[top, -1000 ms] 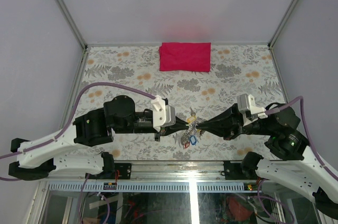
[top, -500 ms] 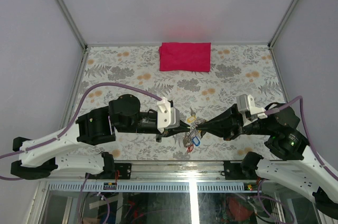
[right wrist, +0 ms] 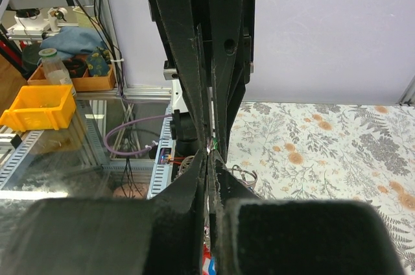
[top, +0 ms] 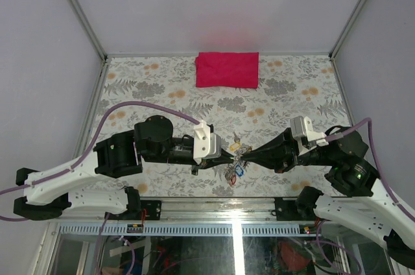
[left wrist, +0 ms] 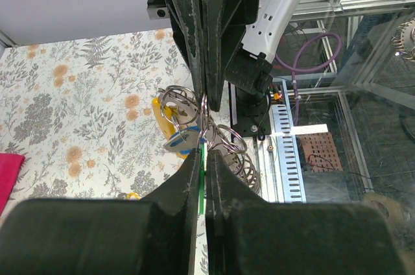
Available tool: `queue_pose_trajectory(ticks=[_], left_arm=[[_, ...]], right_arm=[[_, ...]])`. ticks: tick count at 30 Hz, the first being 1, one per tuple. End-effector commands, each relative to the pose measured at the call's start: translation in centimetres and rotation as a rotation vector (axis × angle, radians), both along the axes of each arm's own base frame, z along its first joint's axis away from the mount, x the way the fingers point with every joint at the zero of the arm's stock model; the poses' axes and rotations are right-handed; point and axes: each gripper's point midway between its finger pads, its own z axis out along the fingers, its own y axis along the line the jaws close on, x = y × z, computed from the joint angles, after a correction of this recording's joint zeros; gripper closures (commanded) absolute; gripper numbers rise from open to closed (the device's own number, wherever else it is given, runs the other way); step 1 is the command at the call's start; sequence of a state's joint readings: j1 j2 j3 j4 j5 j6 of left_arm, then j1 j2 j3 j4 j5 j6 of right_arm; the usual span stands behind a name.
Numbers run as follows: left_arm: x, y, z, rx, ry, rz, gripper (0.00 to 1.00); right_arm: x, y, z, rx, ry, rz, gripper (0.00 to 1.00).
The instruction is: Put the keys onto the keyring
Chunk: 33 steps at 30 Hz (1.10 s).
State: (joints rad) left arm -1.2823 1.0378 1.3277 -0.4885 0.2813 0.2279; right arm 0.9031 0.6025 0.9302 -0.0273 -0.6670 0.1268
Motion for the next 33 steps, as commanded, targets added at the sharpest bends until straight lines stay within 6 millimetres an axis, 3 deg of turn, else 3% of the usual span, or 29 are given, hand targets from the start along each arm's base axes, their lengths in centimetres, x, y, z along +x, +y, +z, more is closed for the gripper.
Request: queue_pose_trajectory(ticks=[1, 12, 26, 33], left_arm=[[-0.9, 0.3, 0.9, -0.011, -0.012, -0.053, 1.00], [-1.2, 0.1, 0.6, 0.007, -0.008, -0.076, 1.00], [-1.3, 0.2, 0.8, 0.014, -0.008, -0.080, 1.00], [-1.2, 0.3, 1.1, 0.006, -0.013, -0.074, 1.00]], right_arm=[[-0.5, -0.6, 4.0, 0.104, -0.089, 0.001, 1.00], [-2.5, 0.5, 3.4, 0.054, -0.079, 0.170, 1.00], [-1.2, 0.6, 2.8, 0.032, -0.067, 0.097, 1.00], [-1.6, 0.7, 2.2, 0.007, -0.067, 0.129, 1.00]])
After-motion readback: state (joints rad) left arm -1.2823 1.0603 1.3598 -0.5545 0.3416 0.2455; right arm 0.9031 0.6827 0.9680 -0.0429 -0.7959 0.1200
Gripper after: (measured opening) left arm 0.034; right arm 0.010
